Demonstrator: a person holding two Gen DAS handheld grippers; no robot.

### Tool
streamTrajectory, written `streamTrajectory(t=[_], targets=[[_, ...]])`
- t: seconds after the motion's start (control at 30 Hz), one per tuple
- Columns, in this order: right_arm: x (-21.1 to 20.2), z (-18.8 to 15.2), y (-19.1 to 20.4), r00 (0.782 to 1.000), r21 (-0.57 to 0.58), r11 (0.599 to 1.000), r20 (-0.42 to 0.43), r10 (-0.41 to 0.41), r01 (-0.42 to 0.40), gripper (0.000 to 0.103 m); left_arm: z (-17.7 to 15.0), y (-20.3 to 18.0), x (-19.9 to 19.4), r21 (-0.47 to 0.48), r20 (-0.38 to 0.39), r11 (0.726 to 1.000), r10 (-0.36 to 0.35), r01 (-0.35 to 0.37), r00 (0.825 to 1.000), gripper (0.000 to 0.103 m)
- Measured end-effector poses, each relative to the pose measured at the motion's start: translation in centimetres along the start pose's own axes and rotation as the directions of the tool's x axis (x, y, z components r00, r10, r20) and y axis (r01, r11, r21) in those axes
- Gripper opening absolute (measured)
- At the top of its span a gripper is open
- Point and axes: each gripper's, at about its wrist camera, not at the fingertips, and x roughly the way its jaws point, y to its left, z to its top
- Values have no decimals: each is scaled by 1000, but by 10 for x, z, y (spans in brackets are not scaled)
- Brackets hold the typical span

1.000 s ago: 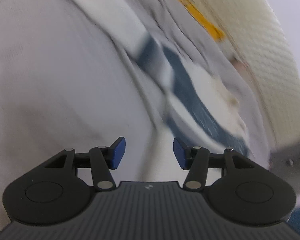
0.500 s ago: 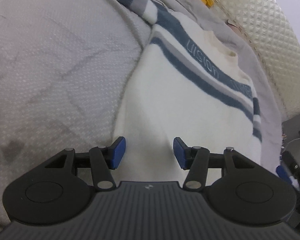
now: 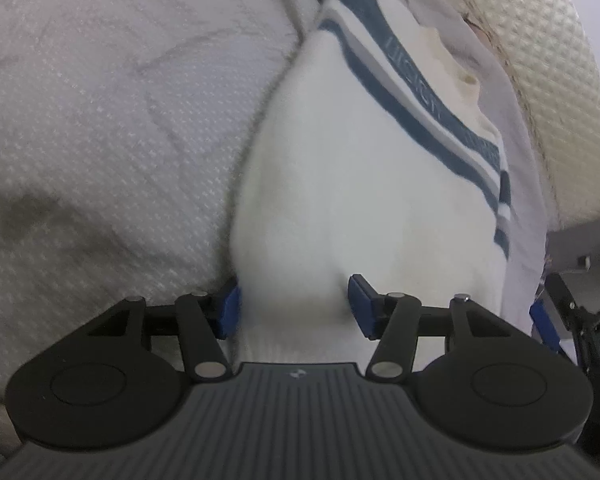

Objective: Fold large clothes

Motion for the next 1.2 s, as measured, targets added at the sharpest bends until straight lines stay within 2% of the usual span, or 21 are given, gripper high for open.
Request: streamTrajectory(t=[0.03,0.07,0.13,0.23,0.33,0.47,0.53,0.6,0.73,0.8,0.83,0.87,0.97,1.1,1.2], targets=[[0,0,-1,1000,1,1000,-2,-1,1,68,1,-2,-2,12,-11,1000,-1,1,1000,37],[0,0,-1,1000,3,1000,-4,-2,2,68,2,-4,-2,17,-21,1000,-3,3,1000,25],[-1,0,-2,1000,9,1000,-6,-3,3,68,5,-7,-7,38,-28,999,-12,13,1000,17],[-2,1,-2,1000,23,1000,-13,10,-10,68,11,-13,-23,73,-11,997,-17,18,1000,15],[-4,0,1,1000,1,1000,-21,-10,10,68,19,-18,-43,92,49,995,23,-28,999,14],[-5,1,0,1000,-3,1000,-24,-20,20,68,30,-21,-53,138,75,983,109,-118,991,13],[-5,2,-1,999,0,1000,-23,-22,22,68,32,-24,-50,197,102,962,170,-187,980,13],[-4,3,-3,999,3,1000,-24,-29,29,68,31,-24,-39,225,96,949,207,-223,974,13],[-4,2,-9,998,3,999,-30,-49,49,68,28,-19,-33,237,84,945,209,-224,974,18],[-6,1,-12,998,6,998,-31,-60,60,68,28,-17,-36,214,90,954,196,-211,977,35],[-7,1,-13,997,8,998,-31,-65,65,68,28,-16,-40,201,97,958,187,-203,977,52],[-7,1,-15,997,11,998,-30,-69,69,68,28,-17,-46,195,118,959,183,-204,976,62],[-11,3,-20,996,28,996,-28,-85,86,68,28,-27,-63,222,181,951,177,-216,967,66],[-19,5,-25,992,34,992,-21,-123,124,68,22,-57,-82,302,251,934,115,-191,961,67],[-27,4,-28,988,33,987,-15,-155,155,68,17,-92,-86,410,295,895,51,-175,954,67]])
